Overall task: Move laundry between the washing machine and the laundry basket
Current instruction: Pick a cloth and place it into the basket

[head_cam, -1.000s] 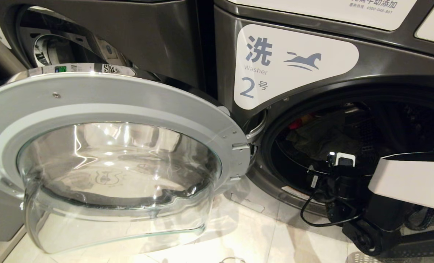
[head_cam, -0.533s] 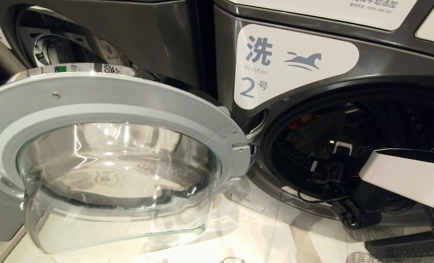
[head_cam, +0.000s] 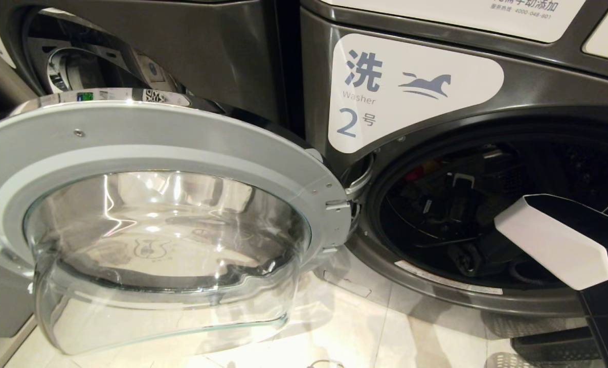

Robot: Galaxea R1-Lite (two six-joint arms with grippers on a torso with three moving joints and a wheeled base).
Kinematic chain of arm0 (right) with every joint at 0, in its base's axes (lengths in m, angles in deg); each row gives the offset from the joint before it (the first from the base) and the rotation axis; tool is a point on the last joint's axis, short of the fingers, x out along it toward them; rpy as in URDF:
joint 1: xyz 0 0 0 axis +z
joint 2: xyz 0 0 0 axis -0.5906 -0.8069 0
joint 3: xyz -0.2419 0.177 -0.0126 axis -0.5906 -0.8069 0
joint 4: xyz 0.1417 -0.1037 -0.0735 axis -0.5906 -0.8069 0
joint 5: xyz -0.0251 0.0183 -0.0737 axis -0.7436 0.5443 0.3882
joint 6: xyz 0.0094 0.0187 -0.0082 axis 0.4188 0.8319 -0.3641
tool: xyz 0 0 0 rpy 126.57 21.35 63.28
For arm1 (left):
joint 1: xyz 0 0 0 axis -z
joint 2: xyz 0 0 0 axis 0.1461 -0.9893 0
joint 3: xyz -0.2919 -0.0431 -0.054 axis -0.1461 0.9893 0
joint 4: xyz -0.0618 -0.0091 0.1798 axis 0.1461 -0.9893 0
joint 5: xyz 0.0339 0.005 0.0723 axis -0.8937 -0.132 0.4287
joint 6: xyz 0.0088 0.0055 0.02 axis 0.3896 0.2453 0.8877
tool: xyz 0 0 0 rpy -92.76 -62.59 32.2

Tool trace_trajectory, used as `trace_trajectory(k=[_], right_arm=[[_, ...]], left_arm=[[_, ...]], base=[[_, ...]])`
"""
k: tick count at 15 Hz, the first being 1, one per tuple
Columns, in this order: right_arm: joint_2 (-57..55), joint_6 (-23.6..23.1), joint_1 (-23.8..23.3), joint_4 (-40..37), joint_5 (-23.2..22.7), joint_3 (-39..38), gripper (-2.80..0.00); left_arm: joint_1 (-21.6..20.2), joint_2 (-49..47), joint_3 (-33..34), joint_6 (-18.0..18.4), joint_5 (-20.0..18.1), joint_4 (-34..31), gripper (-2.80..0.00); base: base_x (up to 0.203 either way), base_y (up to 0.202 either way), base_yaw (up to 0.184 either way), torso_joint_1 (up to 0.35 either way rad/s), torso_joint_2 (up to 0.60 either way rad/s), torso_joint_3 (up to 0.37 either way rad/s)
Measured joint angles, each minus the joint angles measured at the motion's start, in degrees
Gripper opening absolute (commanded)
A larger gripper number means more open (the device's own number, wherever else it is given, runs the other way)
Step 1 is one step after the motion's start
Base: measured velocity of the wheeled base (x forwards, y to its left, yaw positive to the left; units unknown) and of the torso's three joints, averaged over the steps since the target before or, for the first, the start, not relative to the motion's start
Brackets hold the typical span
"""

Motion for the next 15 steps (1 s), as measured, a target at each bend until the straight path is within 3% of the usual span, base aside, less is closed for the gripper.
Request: trace_trajectory(k=[6, 10, 15], right_arm=[[-1.7, 0.1, -2.2, -12.2, -2.7, 8.8, 0.0], [-0.8, 1.3, -3.1, -12.6, -3.4, 10.3, 0.0], [-1.5, 2.9, -3.2, -12.6, -8.8, 12.0, 0.0]], left_arm=[[0.0, 0.0, 0.0, 0.0, 0.0, 0.0, -2.8], [0.0, 0.0, 0.0, 0.0, 0.0, 0.0, -2.8], [0.0, 0.0, 0.0, 0.0, 0.0, 0.0, -2.8]], base=[[0.0, 0.0, 0.0, 0.0, 0.0, 0.0], [0.0, 0.0, 0.0, 0.0, 0.0, 0.0], [0.0, 0.0, 0.0, 0.0, 0.0, 0.0]])
